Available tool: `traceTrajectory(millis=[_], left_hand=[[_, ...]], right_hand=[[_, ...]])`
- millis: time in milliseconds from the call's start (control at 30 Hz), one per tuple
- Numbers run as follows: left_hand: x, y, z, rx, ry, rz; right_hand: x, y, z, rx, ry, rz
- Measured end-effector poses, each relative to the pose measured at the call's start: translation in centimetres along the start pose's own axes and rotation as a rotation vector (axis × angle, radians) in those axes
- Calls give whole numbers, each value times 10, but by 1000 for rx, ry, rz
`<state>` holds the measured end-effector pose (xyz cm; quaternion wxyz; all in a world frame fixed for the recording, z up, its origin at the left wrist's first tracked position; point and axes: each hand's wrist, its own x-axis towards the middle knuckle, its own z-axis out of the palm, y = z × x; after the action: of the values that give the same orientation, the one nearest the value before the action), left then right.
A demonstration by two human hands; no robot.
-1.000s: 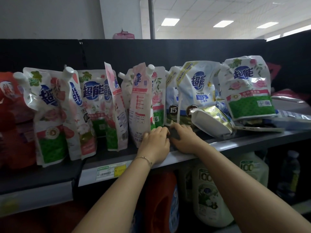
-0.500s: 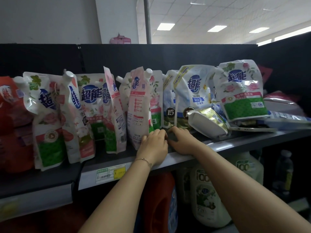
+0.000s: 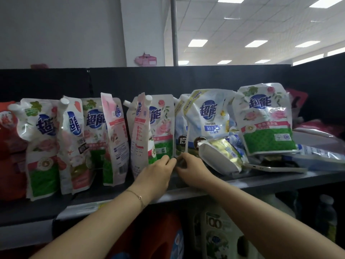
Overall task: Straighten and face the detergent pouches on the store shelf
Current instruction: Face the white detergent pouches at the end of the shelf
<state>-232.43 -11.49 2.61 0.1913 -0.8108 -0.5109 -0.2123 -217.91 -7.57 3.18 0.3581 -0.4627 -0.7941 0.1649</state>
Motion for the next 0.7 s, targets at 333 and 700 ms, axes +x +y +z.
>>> traceTrajectory(millis=[333,700], left_hand=[[77,55,-25,103,50,-29],[136,94,-5,95,98,-74]], right_hand=[[14,6,-94,-296,-29,-217],[17,82,-173,-405,8,-258]])
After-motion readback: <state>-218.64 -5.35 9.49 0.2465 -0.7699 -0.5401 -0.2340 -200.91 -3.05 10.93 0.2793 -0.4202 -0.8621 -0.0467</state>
